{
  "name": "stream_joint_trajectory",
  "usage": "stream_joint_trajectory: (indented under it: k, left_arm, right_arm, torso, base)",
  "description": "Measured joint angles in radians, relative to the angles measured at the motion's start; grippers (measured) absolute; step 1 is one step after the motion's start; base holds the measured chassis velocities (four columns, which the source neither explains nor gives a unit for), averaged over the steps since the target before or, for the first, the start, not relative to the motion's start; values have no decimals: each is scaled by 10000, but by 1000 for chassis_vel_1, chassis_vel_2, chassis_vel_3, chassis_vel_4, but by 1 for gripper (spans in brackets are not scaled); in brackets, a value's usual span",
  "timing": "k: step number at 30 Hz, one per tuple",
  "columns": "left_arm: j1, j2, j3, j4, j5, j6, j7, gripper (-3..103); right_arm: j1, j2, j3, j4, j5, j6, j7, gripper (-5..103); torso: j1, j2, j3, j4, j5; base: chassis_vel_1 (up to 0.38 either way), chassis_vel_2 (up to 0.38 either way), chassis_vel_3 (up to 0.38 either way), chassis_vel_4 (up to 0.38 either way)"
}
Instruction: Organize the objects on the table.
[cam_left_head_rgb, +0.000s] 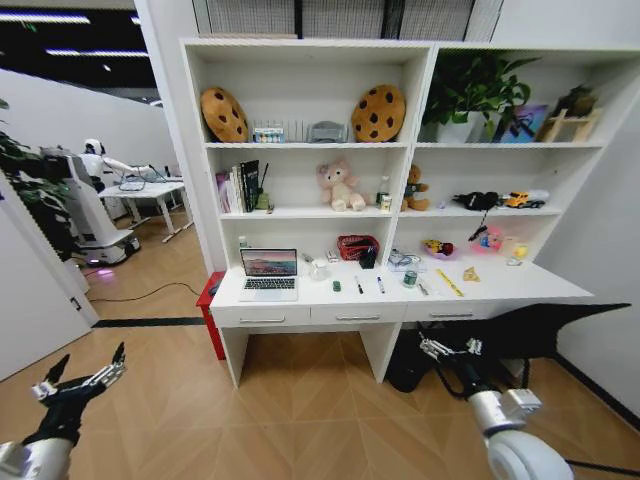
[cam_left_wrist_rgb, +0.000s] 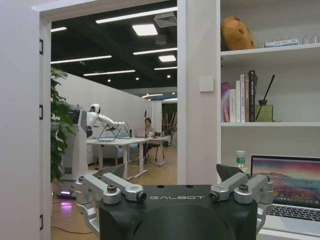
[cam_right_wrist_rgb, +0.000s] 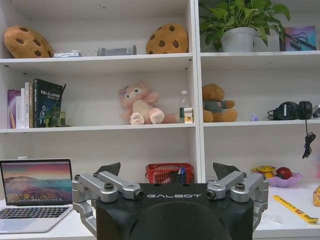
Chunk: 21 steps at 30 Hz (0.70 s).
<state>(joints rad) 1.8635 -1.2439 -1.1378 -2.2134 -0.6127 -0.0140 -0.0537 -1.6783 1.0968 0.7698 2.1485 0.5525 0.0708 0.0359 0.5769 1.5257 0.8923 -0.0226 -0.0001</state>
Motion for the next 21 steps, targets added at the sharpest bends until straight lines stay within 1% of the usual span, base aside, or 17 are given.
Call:
stream_joint_trajectory:
  k: [7,21]
  left_arm:
    - [-30,2,7,-52,-12,-15,41,100]
    - [-78,-133,158,-110,214,24,-12,100]
  right_arm:
    - [-241,79,-29,109,-310,187,-235,100]
    - [-271,168,-79,74,-431,257,-249,100]
  torso:
    - [0,0,1,-1,1]
    - [0,0,0,-1,0]
  base:
    - [0,0,0,0]
    - [0,0,0,0]
